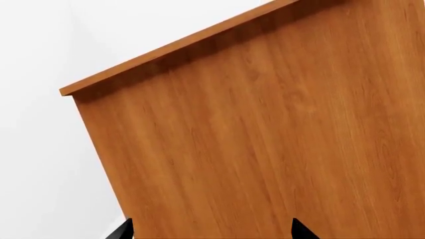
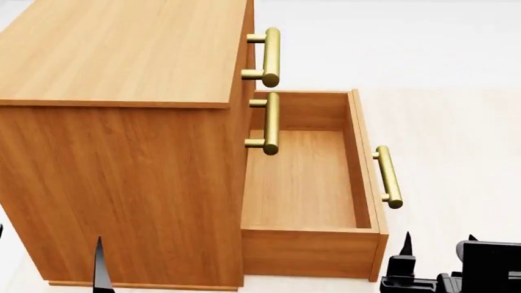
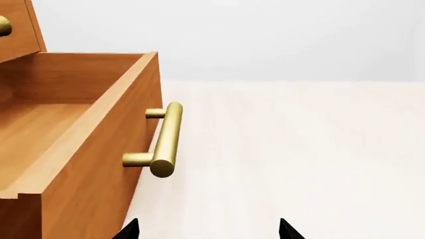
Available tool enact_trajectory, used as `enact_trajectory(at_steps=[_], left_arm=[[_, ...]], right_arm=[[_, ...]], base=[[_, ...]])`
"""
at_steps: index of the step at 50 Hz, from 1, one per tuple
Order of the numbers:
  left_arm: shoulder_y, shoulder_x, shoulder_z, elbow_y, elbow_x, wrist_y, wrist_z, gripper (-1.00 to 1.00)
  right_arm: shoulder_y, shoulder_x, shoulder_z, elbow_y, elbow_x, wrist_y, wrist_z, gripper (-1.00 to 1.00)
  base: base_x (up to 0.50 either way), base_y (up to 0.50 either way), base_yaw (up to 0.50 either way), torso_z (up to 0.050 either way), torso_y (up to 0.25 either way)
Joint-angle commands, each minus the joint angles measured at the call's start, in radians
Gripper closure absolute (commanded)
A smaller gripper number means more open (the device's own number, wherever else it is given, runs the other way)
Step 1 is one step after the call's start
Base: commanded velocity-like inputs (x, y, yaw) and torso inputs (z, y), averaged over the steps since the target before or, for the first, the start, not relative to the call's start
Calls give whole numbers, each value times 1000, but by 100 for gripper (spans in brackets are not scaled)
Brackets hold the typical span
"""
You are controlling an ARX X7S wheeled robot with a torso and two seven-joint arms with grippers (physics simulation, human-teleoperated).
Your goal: Close the bottom drawer of the cabinet.
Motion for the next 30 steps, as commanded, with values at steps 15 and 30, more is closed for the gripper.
enact_trajectory(at_steps=[15,30], left_arm=[[9,3,-20,-6,-41,31,21,-100],[6,-1,-15,-6,-43,28,16,-100]], right_arm=[[22,-43,-27,47,-35,-26,-32,-100],[33,-61,-43,78,-40,-47,-41,-100]], base=[[0,0,0,0,0],[0,0,0,0,0]])
